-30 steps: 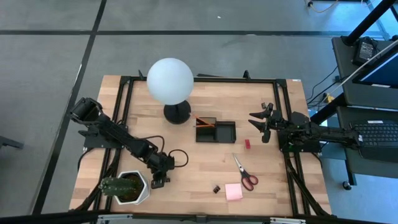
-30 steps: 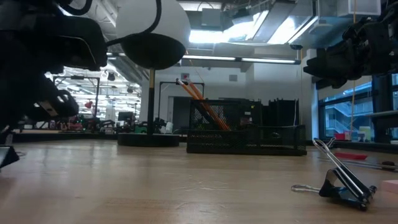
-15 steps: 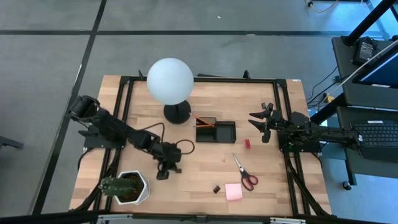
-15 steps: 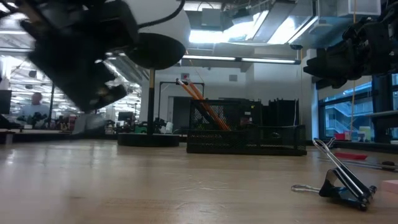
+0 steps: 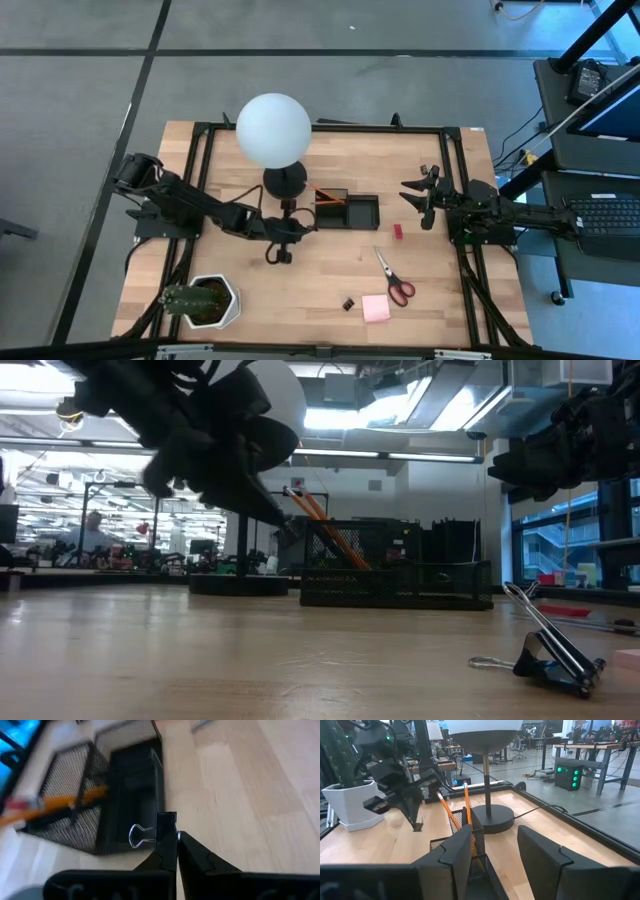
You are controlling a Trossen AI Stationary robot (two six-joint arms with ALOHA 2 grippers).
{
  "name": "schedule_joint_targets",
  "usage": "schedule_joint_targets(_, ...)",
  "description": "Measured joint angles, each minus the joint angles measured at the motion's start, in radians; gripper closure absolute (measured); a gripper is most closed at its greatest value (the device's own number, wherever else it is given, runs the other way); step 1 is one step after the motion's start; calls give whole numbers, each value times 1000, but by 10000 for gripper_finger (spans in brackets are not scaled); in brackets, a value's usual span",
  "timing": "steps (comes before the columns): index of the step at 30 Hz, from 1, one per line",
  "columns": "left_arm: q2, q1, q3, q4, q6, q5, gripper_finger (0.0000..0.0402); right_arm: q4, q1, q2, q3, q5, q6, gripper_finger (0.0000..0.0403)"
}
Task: Pick and place office supplies into organizer
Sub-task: Put the bottom left black binder clip into the black desk organizer, then put the bottom black binder clip into the black desk organizer
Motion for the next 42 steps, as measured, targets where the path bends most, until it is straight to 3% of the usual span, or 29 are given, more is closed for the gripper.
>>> schedule_joint_targets(5,52,0,1,91,59,-25,399,0,0,0,0,0,-6,241)
schedule_joint_targets(11,152,1,1,229,147,-159,399,0,0,0,0,0,-4,241)
schedule_joint_targets(18,247,18,0,342,171,-218,399,0,0,0,0,0,-3,241)
schedule_joint_targets(33,293,38,1,366,169,-213,396,0,0,0,0,0,-4,241)
schedule_joint_targets(42,293,38,1,370,169,-212,351,0,0,0,0,0,-4,241)
